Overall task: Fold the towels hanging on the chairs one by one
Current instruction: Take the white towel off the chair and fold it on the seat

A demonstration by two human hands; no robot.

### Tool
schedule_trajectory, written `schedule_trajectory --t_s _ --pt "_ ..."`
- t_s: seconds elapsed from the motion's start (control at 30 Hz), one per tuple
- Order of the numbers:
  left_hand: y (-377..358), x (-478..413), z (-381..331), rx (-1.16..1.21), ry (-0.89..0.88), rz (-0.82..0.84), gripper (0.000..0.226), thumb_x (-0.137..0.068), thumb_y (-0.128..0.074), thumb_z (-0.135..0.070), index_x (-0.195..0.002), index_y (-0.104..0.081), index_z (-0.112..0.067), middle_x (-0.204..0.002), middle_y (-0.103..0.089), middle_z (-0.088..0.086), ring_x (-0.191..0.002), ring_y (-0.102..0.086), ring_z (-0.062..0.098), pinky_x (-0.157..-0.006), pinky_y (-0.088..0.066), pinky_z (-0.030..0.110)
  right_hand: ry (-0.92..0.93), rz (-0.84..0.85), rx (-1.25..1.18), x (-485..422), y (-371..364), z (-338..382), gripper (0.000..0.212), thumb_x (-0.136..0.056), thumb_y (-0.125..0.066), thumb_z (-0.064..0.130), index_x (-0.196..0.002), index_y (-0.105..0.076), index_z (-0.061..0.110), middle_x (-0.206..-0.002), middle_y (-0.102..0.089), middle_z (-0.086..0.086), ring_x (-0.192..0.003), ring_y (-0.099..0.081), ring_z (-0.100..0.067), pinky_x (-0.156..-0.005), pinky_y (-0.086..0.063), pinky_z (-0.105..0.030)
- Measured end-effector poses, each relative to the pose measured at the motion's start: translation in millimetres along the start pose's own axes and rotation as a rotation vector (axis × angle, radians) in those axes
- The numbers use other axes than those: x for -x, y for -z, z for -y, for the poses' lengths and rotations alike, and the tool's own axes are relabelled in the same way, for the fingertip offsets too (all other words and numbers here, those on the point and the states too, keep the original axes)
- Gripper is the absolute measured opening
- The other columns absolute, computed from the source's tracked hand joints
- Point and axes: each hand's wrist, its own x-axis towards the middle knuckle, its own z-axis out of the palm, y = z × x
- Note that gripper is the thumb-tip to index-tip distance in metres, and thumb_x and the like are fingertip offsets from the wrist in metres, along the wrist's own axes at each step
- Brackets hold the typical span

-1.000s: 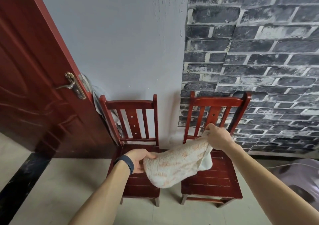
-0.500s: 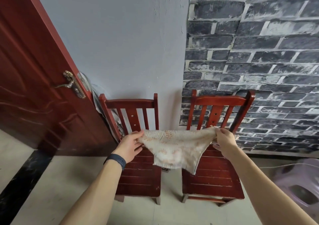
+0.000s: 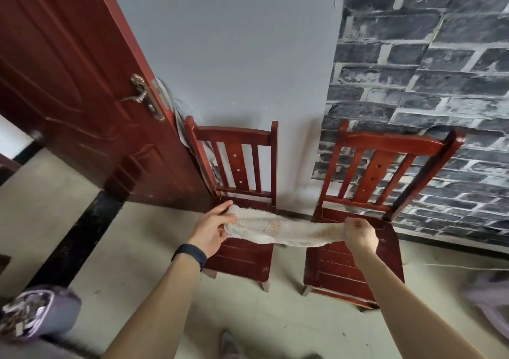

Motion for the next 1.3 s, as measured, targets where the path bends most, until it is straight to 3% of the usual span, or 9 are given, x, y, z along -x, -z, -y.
schedule_trajectory --t_s 0.07,0.17,0.33,0.4,0.53,0.67,0.83,1.13,1.3 --pt "7 8 12 0.02 0.02 -0.022 0.04 -0.091 -0.055 0.002 -0.12 -0.066 -0.023 -0.107 -0.062 -0.006 -0.083 -0.057 0.008 -0.078 -0.045 0.021 0.074 0.133 0.029 9 -8 -12 0.026 -0.097 -0.055 0.021 -0.119 -0.069 0.019 -0.114 -0.069 -0.005 -0.084 -0.062 -0.017 -0.07 -0.049 -0.026" --pt "34 17 36 -0.079 -0.004 -0.093 0.038 -0.088 -0.058 -0.005 -0.114 -0.068 -0.031 -0.12 -0.059 -0.005 -0.117 -0.048 0.015 -0.112 -0.033 0.035 0.272 0.247 0.199 24 -15 -37 0.029 -0.098 -0.053 0.011 -0.117 -0.072 0.02 -0.115 -0.072 0.0 -0.091 -0.061 -0.013 -0.075 -0.046 -0.017" --pt "84 35 75 -0.363 -0.134 -0.306 0.032 -0.08 -0.072 0.001 -0.104 -0.076 -0.02 -0.095 -0.074 -0.005 -0.092 -0.067 0.011 -0.08 -0.053 0.015 0.388 0.3 0.385 46 -32 -73 0.027 -0.097 -0.058 0.017 -0.119 -0.072 0.018 -0.119 -0.069 -0.004 -0.096 -0.064 -0.018 -0.084 -0.043 -0.008" --pt "105 31 86 -0.657 -0.184 -0.32 0.028 -0.08 -0.073 -0.005 -0.102 -0.078 -0.021 -0.094 -0.075 -0.007 -0.093 -0.068 0.013 -0.086 -0.055 0.024 0.46 0.373 0.421 57 -46 -80 0.031 -0.089 -0.07 0.014 -0.12 -0.072 0.014 -0.114 -0.066 -0.005 -0.087 -0.06 -0.013 -0.077 -0.039 -0.002" --pt "151 0 89 -1.379 -0.28 -0.354 0.024 -0.076 -0.07 -0.03 -0.098 -0.079 -0.034 -0.093 -0.074 -0.007 -0.086 -0.066 0.018 -0.075 -0.055 0.034 0.552 0.385 0.549 55 -83 -85 0.023 -0.087 -0.073 0.009 -0.11 -0.076 0.011 -0.104 -0.068 -0.009 -0.087 -0.069 -0.031 -0.076 -0.056 -0.036" --pt "167 -57 69 -1.804 -0.366 -0.322 0.017 -0.082 -0.067 -0.046 -0.086 -0.077 -0.032 -0.08 -0.069 -0.005 -0.078 -0.06 0.023 -0.063 -0.045 0.029 0.579 0.367 0.693 25 -131 -59 0.02 -0.094 -0.062 0.01 -0.11 -0.074 0.012 -0.101 -0.067 -0.013 -0.086 -0.068 -0.038 -0.073 -0.055 -0.042" --pt "172 -167 35 -1.682 -0.218 -0.237 0.033 -0.087 -0.058 -0.057 -0.074 -0.056 -0.027 -0.084 -0.064 -0.004 -0.082 -0.062 0.025 -0.064 -0.044 0.029 0.296 0.378 0.745 -34 -210 -22 0.026 -0.097 -0.051 0.024 -0.116 -0.069 0.023 -0.104 -0.073 -0.012 -0.092 -0.067 -0.037 -0.072 -0.053 -0.036" --pt "175 -412 27 -1.294 -0.097 -0.165 0.024 -0.088 -0.06 -0.048 -0.087 -0.065 -0.025 -0.089 -0.07 0.0 -0.088 -0.065 0.027 -0.069 -0.051 0.03 -0.039 0.216 0.452 -166 -369 -8 0.029 -0.097 -0.05 0.022 -0.12 -0.065 0.013 -0.102 -0.073 -0.013 -0.084 -0.07 -0.028 -0.069 -0.056 -0.033" --pt "177 -469 39 -1.017 -0.053 -0.176 0.029 -0.091 -0.062 -0.039 -0.117 -0.058 -0.029 -0.098 -0.071 -0.007 -0.093 -0.069 0.022 -0.086 -0.054 0.03 -0.122 0.155 0.262 -185 -401 -9 0.057 -0.094 -0.054 0.013 -0.147 -0.041 0.028 -0.099 -0.068 0.001 -0.084 -0.07 -0.022 -0.065 -0.054 -0.031"
